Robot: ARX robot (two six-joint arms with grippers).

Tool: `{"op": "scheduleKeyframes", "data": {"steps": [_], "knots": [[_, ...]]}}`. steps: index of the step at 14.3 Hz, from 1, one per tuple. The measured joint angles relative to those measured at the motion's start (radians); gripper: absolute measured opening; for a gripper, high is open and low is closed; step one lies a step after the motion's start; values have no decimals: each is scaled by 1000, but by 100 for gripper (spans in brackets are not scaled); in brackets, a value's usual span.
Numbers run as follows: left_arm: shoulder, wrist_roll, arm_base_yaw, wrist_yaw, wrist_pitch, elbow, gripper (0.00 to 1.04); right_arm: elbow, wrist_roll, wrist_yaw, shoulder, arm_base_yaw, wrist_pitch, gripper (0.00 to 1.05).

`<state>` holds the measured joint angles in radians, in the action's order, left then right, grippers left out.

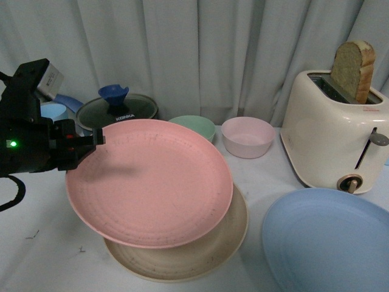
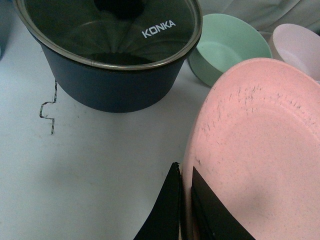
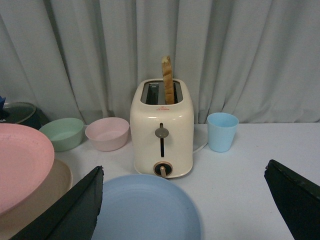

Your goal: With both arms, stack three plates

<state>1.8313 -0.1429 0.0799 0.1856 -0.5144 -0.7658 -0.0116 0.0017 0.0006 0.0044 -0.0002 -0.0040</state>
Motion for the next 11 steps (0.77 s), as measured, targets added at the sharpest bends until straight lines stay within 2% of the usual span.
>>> {"op": "scheduleKeyframes", "data": {"steps": [11], "knots": [[158, -15, 62, -48, -25, -60, 3, 0, 0, 0, 0, 0, 0, 98]]}}
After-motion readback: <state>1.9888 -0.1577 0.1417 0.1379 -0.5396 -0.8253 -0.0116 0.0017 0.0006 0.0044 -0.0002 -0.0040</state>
